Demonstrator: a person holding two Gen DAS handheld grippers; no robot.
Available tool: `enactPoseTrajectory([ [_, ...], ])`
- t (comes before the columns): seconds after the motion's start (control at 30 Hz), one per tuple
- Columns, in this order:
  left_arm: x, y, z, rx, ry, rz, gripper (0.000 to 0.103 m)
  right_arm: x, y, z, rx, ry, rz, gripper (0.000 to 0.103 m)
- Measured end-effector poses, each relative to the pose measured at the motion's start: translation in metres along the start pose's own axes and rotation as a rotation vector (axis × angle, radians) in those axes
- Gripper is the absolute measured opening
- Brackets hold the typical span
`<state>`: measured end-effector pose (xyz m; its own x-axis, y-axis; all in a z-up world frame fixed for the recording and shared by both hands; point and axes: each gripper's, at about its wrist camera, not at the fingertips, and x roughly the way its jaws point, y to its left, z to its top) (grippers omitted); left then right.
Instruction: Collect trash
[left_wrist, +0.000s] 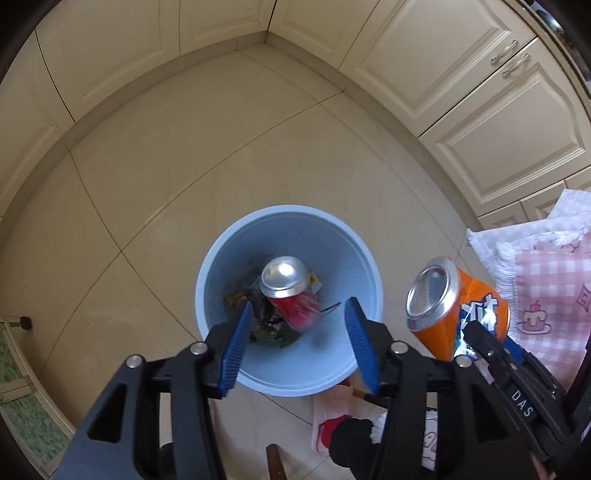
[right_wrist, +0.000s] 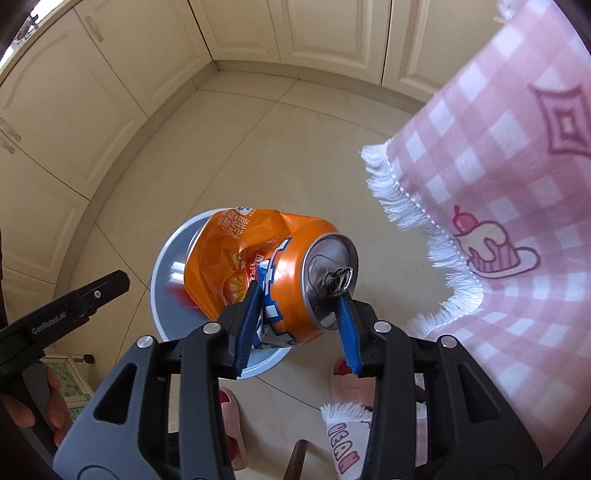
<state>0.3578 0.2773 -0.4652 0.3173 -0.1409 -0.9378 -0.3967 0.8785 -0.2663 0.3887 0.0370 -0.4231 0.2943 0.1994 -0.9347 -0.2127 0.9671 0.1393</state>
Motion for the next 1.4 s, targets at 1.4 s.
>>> enactPoseTrajectory([
  [1.4, -0.013, -0.005, 0.002, 0.058, 0.004, 0.063, 0.065, 0.025, 0.067, -0.009, -0.183, 0.025, 0.002, 0.042],
])
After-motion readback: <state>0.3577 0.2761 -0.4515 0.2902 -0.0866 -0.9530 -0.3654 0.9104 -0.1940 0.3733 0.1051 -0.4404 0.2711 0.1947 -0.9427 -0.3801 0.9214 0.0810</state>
